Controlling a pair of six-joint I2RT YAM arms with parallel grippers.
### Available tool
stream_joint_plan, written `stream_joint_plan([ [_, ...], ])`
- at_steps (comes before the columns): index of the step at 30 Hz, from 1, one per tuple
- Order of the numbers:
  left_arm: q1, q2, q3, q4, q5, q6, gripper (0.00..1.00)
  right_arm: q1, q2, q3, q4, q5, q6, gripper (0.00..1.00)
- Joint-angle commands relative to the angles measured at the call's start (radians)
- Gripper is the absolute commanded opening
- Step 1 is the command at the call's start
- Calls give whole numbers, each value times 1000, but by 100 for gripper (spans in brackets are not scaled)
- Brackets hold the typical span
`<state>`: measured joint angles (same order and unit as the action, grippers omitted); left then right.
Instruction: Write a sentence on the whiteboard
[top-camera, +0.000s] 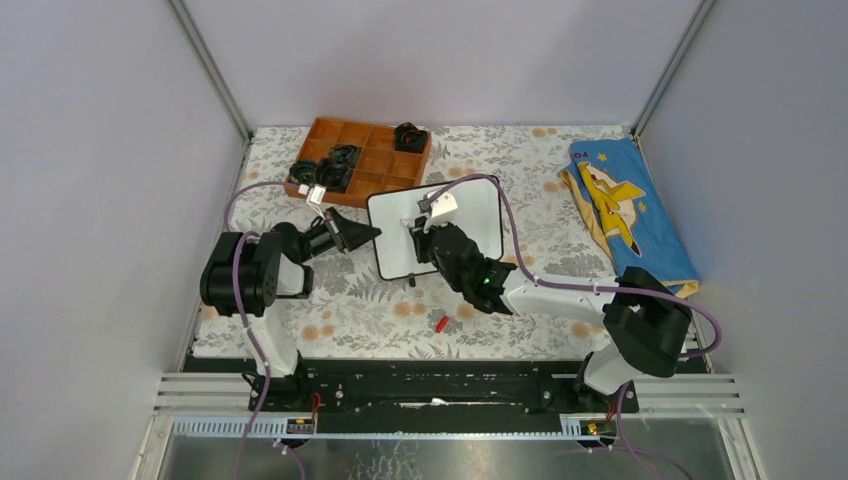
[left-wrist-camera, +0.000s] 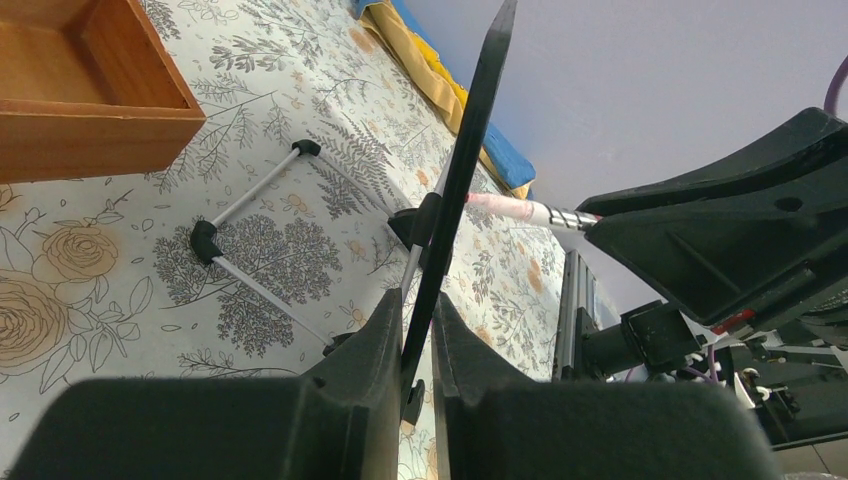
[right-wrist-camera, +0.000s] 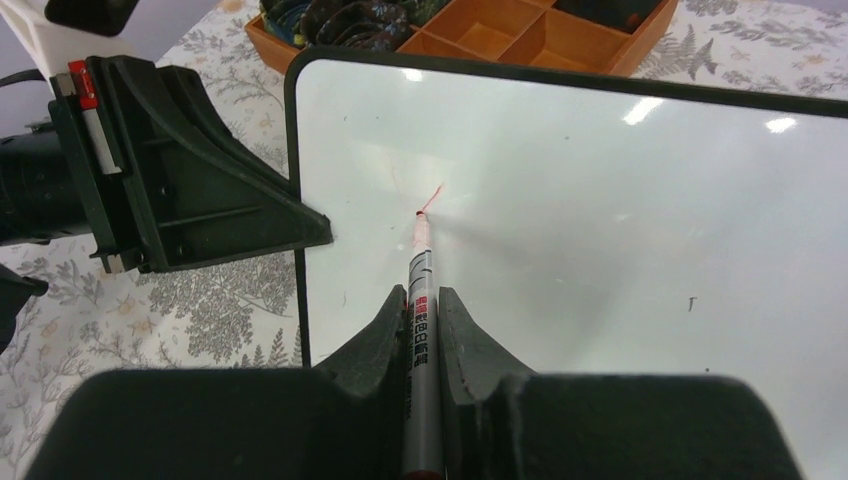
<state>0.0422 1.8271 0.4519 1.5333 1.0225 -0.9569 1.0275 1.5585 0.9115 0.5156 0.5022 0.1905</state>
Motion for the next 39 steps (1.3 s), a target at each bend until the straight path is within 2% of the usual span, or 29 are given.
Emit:
stream_joint_plan([
  [1,-4,-26,-10,65,0,-3,9,6,6,-7,-29,-37,36,0],
  [14,-5,-25,-10,65,1,-3,8,23,14,-17,-64,-82,55,0],
  [24,-5,-31,-12,65,0,-2,8,22,-148,-32,-58,14,-17,0],
  [33,-10,-30,-12,65,1,-2,8,20,-116,24,-148,42,-39,0],
  [39,-11,-31,-12,65,1,-1,8,22,-103,28,-119,43,-43,0],
])
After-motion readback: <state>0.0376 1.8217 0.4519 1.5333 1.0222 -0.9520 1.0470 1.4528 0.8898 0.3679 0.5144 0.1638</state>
